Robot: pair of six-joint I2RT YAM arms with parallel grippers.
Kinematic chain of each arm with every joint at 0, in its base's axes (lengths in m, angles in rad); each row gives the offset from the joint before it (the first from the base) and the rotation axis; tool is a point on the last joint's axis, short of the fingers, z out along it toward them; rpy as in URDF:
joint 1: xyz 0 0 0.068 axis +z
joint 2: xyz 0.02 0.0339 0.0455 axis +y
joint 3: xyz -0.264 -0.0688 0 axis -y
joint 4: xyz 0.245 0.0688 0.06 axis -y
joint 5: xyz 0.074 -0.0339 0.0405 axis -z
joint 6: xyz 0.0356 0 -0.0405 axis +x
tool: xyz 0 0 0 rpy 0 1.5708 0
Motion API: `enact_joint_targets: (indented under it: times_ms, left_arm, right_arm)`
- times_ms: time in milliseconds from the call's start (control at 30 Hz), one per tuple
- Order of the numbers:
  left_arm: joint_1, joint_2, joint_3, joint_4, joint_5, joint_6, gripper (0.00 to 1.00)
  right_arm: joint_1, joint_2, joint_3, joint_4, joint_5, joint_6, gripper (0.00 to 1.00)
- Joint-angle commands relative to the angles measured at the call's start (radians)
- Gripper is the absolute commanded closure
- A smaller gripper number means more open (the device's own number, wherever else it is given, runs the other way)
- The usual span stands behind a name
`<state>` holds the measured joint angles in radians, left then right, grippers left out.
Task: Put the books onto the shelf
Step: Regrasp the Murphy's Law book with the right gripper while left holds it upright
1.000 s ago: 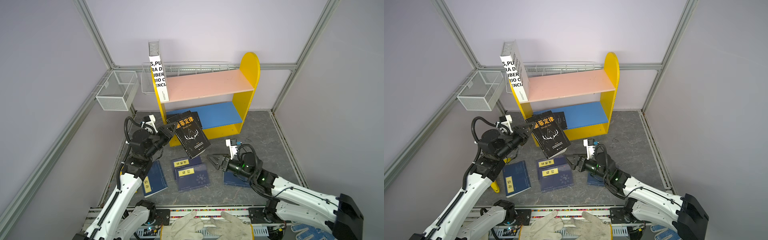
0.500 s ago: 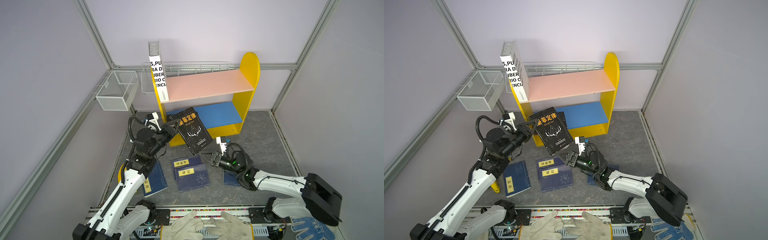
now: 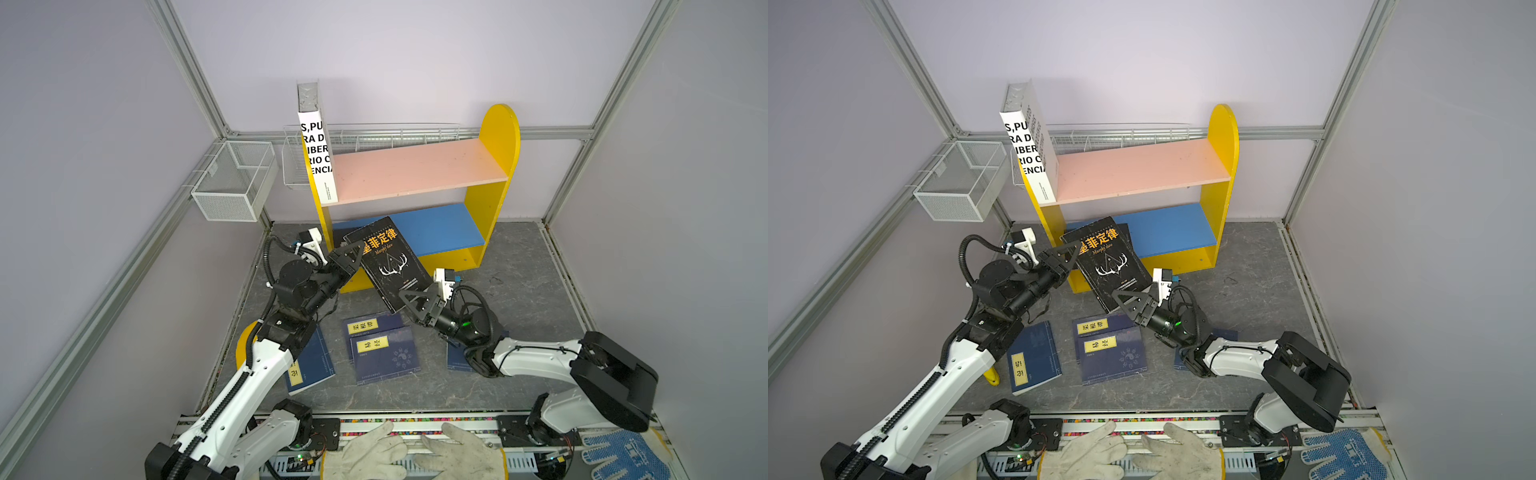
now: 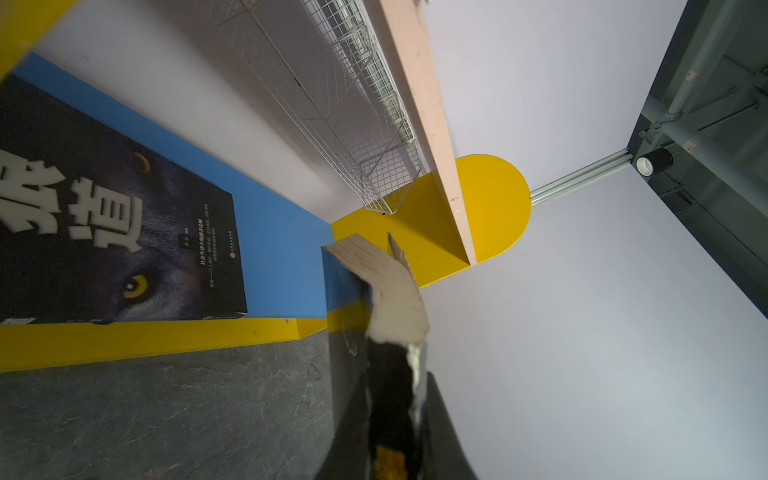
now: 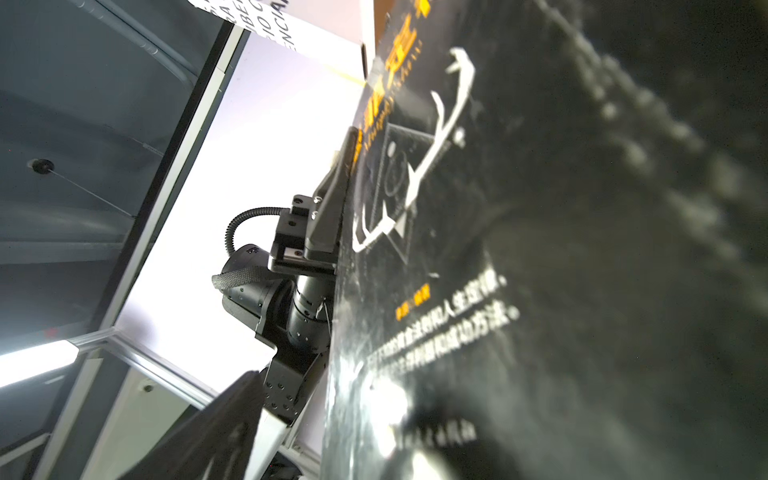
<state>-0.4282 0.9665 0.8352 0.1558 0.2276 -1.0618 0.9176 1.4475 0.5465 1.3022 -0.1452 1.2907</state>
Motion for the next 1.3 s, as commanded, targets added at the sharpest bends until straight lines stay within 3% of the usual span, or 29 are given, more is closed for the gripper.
enact_joint_targets:
  times_ms: [0,100,333,500,900,1200,1267]
  left_arm:
    - [-0.019,-0.029,-0.015,0.084,-0.006,-0.013,1.0]
    - [-0.037,-0.041,-0.038,0.09,-0.018,-0.045,1.0]
    - [-0.078,-0.085,-0.099,0.097,-0.086,-0.056,1.0]
    - [-0.13,-0.095,-0.14,0.152,-0.184,-0.068,1.0]
    - [-0.192,-0.122,-0.238,0.291,-0.448,-0.105,1.0]
    - [-0.213,-0.123,-0.259,0.284,-0.513,-0.104,1.0]
    - [-0.213,-0.111,-0.251,0.277,-0.502,-0.103,1.0]
  right_arm:
    - [-0.011,-0.07,-0.003,-0.002,0.083,-0.026,0.14]
    - [-0.011,-0.101,-0.004,-0.057,0.127,-0.042,0.29]
    - [-0.01,-0.206,0.01,-0.236,0.184,-0.098,0.48]
    - [0.001,-0.224,0.025,-0.296,0.2,-0.109,0.51]
    - [0.009,-0.15,0.026,-0.198,0.195,-0.064,0.6]
    - [0.007,-0.145,0.038,-0.253,0.226,-0.071,0.66]
    - [-0.005,-0.145,0.048,-0.274,0.218,-0.085,0.77]
